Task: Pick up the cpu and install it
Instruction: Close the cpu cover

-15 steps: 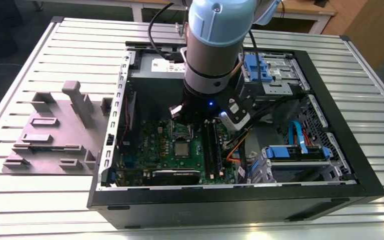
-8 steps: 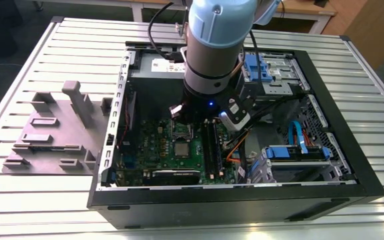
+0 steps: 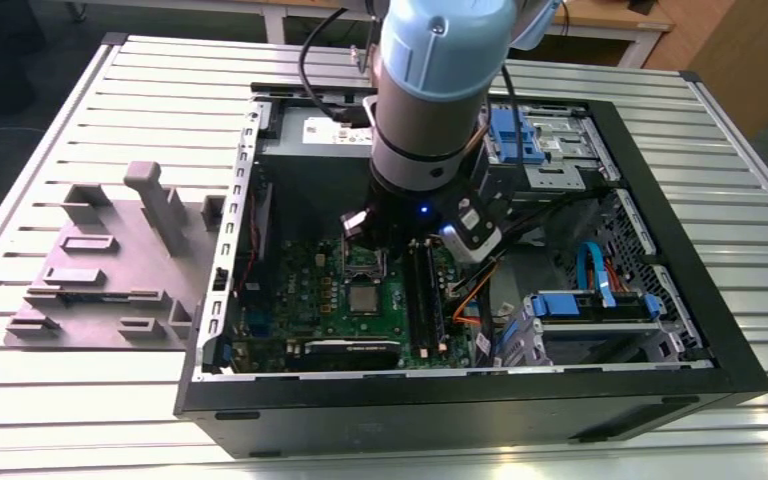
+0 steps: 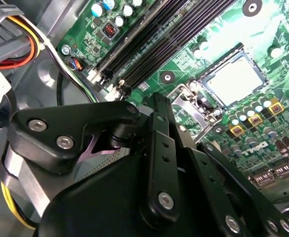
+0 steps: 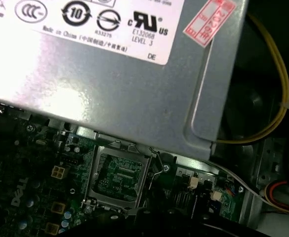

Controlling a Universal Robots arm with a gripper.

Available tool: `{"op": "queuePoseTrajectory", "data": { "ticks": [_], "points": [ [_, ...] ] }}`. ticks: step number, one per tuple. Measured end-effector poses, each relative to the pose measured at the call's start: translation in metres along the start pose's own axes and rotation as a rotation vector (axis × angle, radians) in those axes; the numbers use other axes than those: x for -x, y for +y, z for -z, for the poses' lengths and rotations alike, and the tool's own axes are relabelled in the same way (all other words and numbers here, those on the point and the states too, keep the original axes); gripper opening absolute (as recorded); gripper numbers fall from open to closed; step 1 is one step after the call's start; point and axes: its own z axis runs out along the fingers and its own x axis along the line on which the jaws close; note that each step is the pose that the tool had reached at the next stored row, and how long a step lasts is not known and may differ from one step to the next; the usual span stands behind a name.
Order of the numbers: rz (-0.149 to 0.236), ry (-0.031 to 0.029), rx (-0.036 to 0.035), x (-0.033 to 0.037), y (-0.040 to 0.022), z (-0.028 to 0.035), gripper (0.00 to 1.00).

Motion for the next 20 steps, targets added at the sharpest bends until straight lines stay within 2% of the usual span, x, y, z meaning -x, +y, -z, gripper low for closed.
{"op": "queuePoseTrajectory", "data": {
  "ticks": [7, 12, 20],
  "points": [
    [0.000, -0.0011, 0.0039, -0.0008, -0.0003, -0.0058, 0.10],
    [0.000, -0.0005, 0.0033, -0.0012, -0.0009, -0.0100, 0.10],
    [0.000, -0.0013, 0.0046, -0.0011, -0.0009, -0.0108, 0.10]
  ]
}}
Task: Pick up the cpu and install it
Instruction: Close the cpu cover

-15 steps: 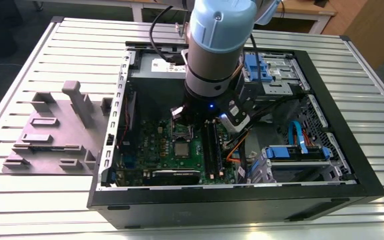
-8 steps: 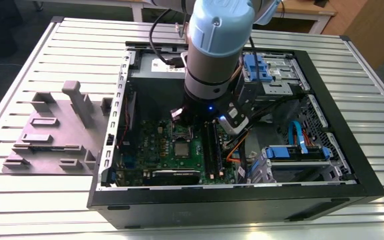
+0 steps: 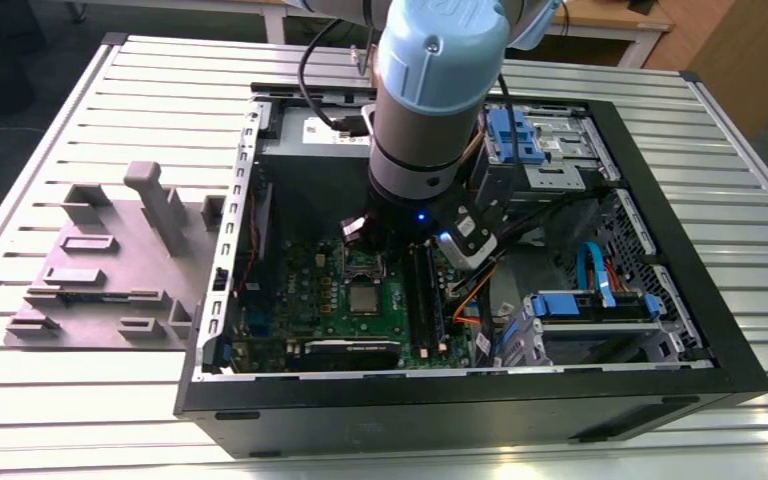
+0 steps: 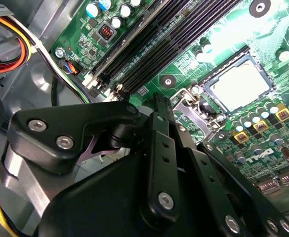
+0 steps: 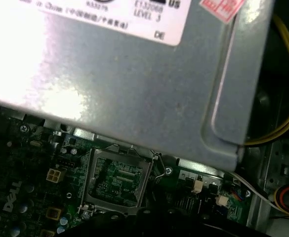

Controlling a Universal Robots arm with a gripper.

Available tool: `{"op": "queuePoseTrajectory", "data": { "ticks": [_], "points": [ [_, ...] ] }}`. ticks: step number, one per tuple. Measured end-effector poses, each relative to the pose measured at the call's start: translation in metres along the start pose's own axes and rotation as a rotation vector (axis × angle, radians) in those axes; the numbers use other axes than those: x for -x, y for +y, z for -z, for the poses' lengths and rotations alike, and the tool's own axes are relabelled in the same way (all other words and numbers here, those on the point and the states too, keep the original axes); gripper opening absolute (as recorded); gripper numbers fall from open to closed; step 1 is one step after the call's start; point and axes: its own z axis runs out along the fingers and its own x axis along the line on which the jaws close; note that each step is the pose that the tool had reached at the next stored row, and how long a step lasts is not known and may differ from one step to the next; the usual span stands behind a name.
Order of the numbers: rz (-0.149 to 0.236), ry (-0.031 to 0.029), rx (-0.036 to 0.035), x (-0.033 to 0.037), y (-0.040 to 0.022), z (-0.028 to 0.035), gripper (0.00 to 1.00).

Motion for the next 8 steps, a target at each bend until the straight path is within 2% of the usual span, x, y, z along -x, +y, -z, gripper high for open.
{"op": "queuePoseTrajectory", "data": {
  "ticks": [8],
  "points": [
    [0.001, -0.0044, 0.0087, -0.0010, -0.0017, 0.0013, 0.10]
  ]
}}
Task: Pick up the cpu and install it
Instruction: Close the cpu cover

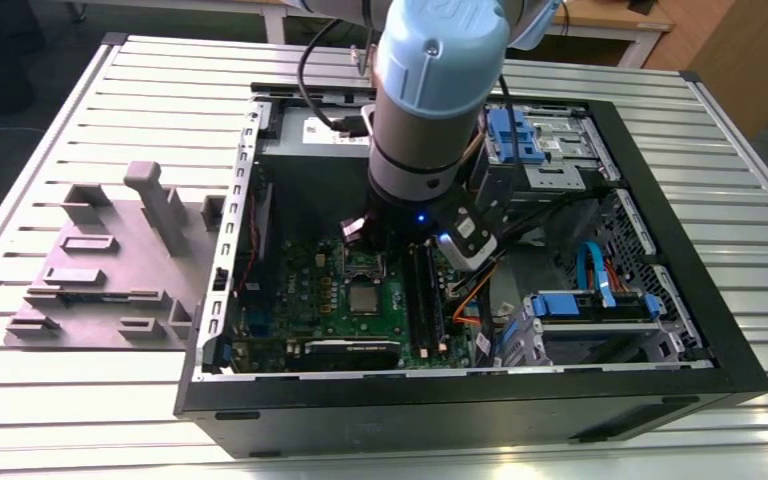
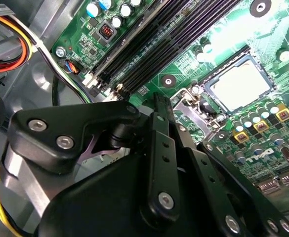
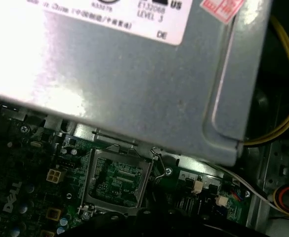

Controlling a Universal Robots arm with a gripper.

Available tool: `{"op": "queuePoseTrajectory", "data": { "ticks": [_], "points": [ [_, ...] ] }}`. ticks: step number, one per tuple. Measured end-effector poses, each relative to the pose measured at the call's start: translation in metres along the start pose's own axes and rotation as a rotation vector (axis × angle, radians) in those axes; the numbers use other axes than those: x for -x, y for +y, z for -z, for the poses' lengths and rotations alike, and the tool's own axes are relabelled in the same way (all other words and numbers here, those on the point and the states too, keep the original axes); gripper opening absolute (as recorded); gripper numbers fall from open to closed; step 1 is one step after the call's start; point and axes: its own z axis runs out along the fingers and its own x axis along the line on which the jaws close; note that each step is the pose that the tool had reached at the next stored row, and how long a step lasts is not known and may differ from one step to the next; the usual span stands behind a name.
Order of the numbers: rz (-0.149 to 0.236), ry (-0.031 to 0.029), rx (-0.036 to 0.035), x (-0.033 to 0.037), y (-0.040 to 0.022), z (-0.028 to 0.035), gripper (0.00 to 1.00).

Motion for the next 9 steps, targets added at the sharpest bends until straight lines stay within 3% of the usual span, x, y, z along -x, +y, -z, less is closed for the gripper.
{"op": "queuePoseTrajectory", "data": {
  "ticks": [9],
  "points": [
    [0.001, -0.0013, 0.0013, -0.0014, -0.0040, 0.0031, 0.10]
  ]
}}
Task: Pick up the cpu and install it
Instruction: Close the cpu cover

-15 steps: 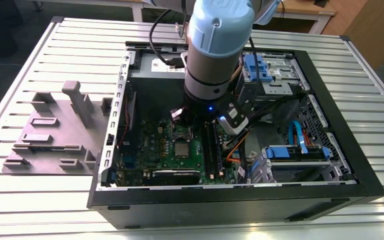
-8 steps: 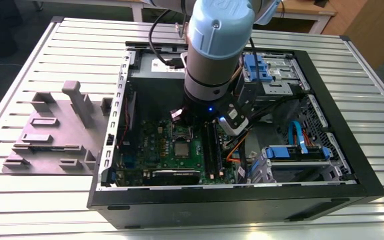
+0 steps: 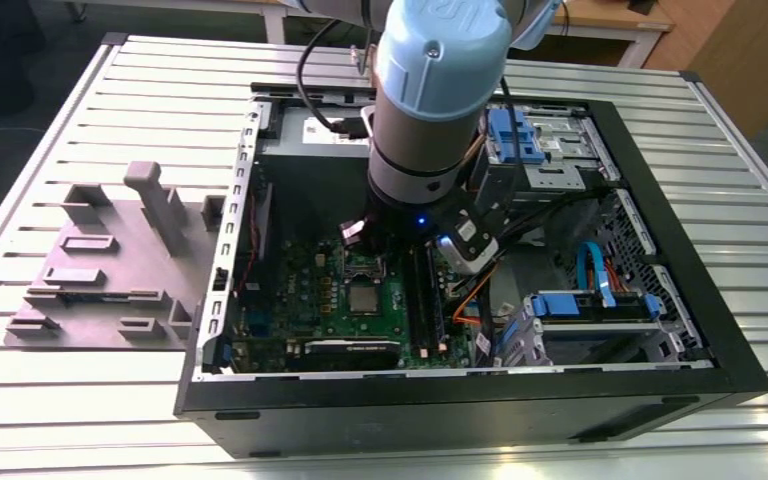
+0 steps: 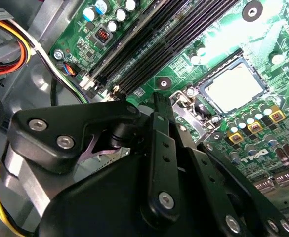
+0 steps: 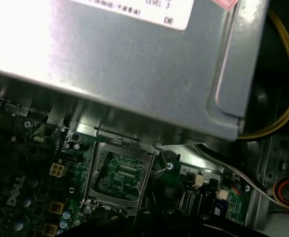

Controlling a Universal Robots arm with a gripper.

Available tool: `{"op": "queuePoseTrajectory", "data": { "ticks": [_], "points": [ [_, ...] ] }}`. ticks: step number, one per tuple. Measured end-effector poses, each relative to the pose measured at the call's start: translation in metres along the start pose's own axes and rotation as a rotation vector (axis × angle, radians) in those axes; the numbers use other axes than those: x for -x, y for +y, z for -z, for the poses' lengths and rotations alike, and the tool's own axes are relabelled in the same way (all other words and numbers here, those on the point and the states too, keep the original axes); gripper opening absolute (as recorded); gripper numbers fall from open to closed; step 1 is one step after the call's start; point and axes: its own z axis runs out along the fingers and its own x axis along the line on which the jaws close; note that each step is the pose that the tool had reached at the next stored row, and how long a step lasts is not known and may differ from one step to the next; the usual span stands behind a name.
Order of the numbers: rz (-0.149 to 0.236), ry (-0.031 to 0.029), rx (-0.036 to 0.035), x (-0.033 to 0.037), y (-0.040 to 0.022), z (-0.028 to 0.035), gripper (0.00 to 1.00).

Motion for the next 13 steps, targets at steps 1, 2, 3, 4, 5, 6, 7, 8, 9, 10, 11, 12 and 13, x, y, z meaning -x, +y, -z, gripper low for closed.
{"op": "queuePoseTrajectory", "data": {
  "ticks": [1, 2, 3, 4, 5, 6, 7, 8, 9, 10, 11, 12, 13],
  "points": [
    [0.000, -0.0004, 0.0012, 0.0000, -0.0001, 0.0001, 0.10],
    [0.000, -0.0008, 0.0028, 0.0000, -0.0001, 0.0002, 0.10],
    [0.000, -0.0009, 0.0030, 0.0000, 0.0000, 0.0002, 0.10],
    [0.000, -0.0010, 0.0033, 0.0000, 0.0000, 0.0002, 0.10],
    [0.000, -0.0010, 0.0034, 0.0000, 0.0000, 0.0002, 0.10],
    [0.000, -0.0010, 0.0035, 0.0000, 0.0000, 0.0002, 0.10],
    [0.000, -0.0010, 0.0035, 0.0003, 0.0007, 0.0001, 0.10],
    [0.000, -0.0010, 0.0036, 0.0006, 0.0017, -0.0001, 0.10],
    [0.000, -0.0011, 0.0037, 0.0008, 0.0028, -0.0003, 0.10],
    [0.000, -0.0011, 0.0038, 0.0010, 0.0033, -0.0004, 0.10],
    [0.000, -0.0011, 0.0038, 0.0010, 0.0034, -0.0006, 0.10],
    [0.000, -0.0011, 0.0038, 0.0010, 0.0033, -0.0010, 0.10],
    [0.000, -0.0010, 0.0038, 0.0009, 0.0033, -0.0013, 0.10]
  ]
}}
